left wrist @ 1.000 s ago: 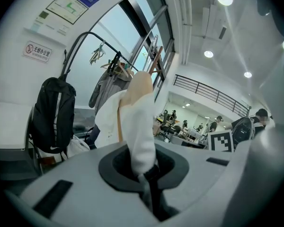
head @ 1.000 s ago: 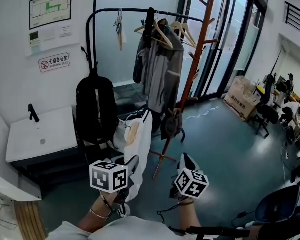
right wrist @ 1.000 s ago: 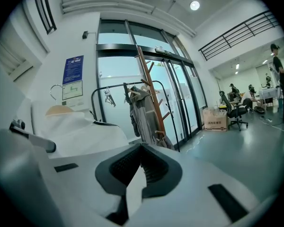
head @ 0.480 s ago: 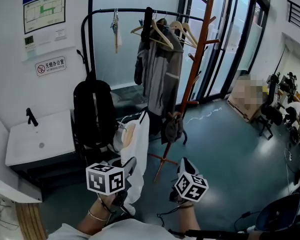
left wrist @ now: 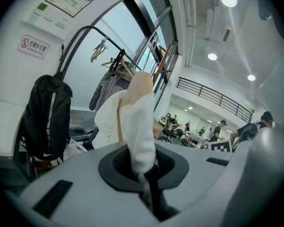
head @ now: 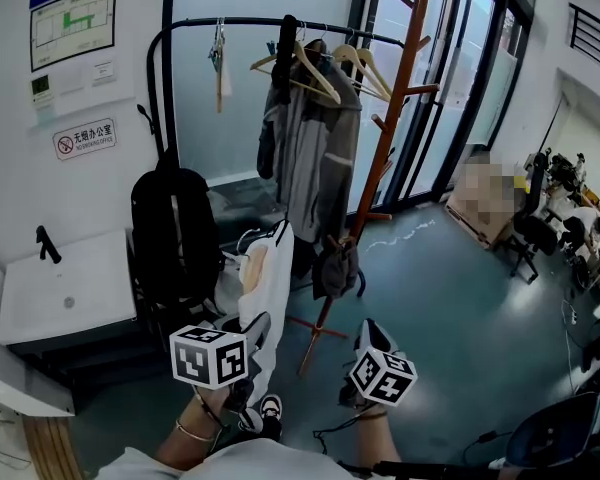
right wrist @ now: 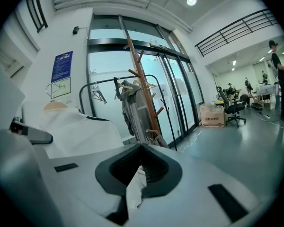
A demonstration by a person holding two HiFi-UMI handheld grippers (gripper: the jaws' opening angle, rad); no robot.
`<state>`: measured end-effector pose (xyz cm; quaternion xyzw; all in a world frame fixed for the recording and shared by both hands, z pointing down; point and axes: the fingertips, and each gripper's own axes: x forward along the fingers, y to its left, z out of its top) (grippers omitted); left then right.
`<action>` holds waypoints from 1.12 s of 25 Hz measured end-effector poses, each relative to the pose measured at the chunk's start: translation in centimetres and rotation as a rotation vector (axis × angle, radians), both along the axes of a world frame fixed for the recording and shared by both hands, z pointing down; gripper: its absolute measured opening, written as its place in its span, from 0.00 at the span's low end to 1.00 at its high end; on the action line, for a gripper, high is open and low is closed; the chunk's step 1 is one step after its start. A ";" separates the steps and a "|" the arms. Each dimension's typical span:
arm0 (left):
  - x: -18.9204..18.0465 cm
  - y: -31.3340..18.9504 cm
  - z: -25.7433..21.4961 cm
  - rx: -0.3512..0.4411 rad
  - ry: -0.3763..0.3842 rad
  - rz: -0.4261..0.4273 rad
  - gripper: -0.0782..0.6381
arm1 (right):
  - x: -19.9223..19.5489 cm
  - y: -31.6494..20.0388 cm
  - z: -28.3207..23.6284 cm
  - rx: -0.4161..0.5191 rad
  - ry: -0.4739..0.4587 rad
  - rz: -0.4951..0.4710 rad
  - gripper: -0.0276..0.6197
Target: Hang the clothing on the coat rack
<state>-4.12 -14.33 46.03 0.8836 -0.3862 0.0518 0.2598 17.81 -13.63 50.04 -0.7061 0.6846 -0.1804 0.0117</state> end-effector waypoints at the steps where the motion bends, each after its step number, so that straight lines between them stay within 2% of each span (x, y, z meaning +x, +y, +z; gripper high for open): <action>1: 0.1 -0.7 0.0 0.002 0.002 -0.001 0.15 | 0.2 -0.5 -0.1 0.001 0.003 0.002 0.08; 10: 1.9 -7.0 -0.4 0.015 -0.003 0.030 0.15 | 2.5 -6.2 -1.0 0.017 0.022 0.031 0.08; 21: 3.7 -14.9 -1.0 0.039 -0.044 0.074 0.15 | 5.2 -13.9 -2.8 0.039 0.032 0.070 0.08; 28: 4.6 -19.5 -1.3 0.043 -0.037 0.097 0.15 | 8.8 -18.2 -3.0 0.031 0.034 0.135 0.08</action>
